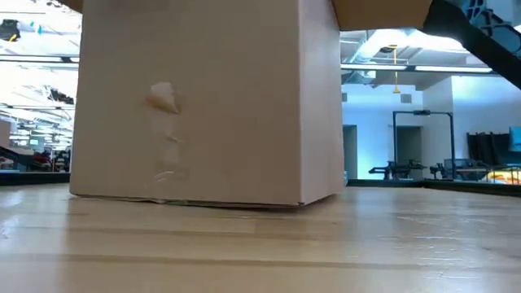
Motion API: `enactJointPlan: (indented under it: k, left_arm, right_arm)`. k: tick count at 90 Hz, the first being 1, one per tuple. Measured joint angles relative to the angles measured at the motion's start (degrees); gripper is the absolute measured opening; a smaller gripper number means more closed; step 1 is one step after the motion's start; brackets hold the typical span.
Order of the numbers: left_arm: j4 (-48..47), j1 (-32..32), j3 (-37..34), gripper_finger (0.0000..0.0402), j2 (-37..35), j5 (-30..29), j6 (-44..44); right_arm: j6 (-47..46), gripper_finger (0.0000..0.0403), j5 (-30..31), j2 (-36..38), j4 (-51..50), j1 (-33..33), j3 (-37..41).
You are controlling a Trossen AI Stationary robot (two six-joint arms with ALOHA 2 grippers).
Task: Wrap mug
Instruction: Put the wrapped blue mug into the box, then close the box
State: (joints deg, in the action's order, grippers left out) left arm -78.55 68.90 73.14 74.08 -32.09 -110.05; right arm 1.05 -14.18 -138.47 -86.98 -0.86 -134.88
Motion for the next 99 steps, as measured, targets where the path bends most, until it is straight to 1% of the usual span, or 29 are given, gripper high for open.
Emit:
enactJointPlan:
  k: [6, 12, 31, 39, 48, 60, 71, 80, 87, 92, 99]
  left_arm:
    - [-0.01, 0.03, 0.00, 0.0095, 0.00, -0.01, 0.35]
    - [0.03, 0.13, 0.00, 0.0095, 0.00, 0.03, 0.70]
    - [0.22, 0.57, 0.00, 0.0095, 0.00, 0.01, 0.75]
    - [2.32, 0.87, 0.00, 0.0095, -0.13, 0.03, 2.07]
    - [3.77, 0.87, 0.07, 0.0095, -0.26, -0.01, 3.14]
    - [6.42, 0.87, 0.07, 0.0095, -0.26, -0.80, 4.39]
    - [9.62, 0.87, 0.07, 0.0094, -0.26, -5.10, 5.36]
    - [10.64, 0.87, 0.56, 0.0094, -0.26, -10.02, 6.53]
    - [10.41, 0.81, 1.05, 0.0095, -0.26, -14.37, 6.65]
    - [10.31, 0.62, 1.09, 0.0095, -0.33, -18.60, 6.54]
    - [9.89, 0.14, 1.09, 0.0094, -0.36, -23.69, 6.57]
  right_arm:
    - [-1.46, 0.0242, 0.50, 1.63, 0.08, -0.19, -0.06]
    - [-3.05, 0.0247, 0.64, 3.30, 0.13, -0.46, -0.06]
    - [-6.90, 0.0236, 0.95, 10.51, 2.88, -1.25, 0.01]
    - [-8.65, 0.0232, 1.12, 13.60, 5.29, -1.97, 0.01]
    - [-10.39, 0.0228, 2.45, 16.55, 8.05, -2.88, 0.01]
    - [-10.52, 0.0226, 5.01, 21.05, 12.12, -3.84, 0.05]
    - [-9.79, 0.0223, 6.97, 26.05, 17.14, -4.61, 0.05]
    - [-9.60, 0.0221, 10.80, 29.59, 19.51, -5.78, 0.03]
    - [-9.93, 0.0217, 14.15, 31.89, 18.62, -7.64, 0.05]
    - [-9.99, 0.0212, 14.43, 33.39, 17.69, -10.08, 0.03]
    - [-9.46, 0.0205, 14.50, 34.28, 13.46, -14.36, 0.02]
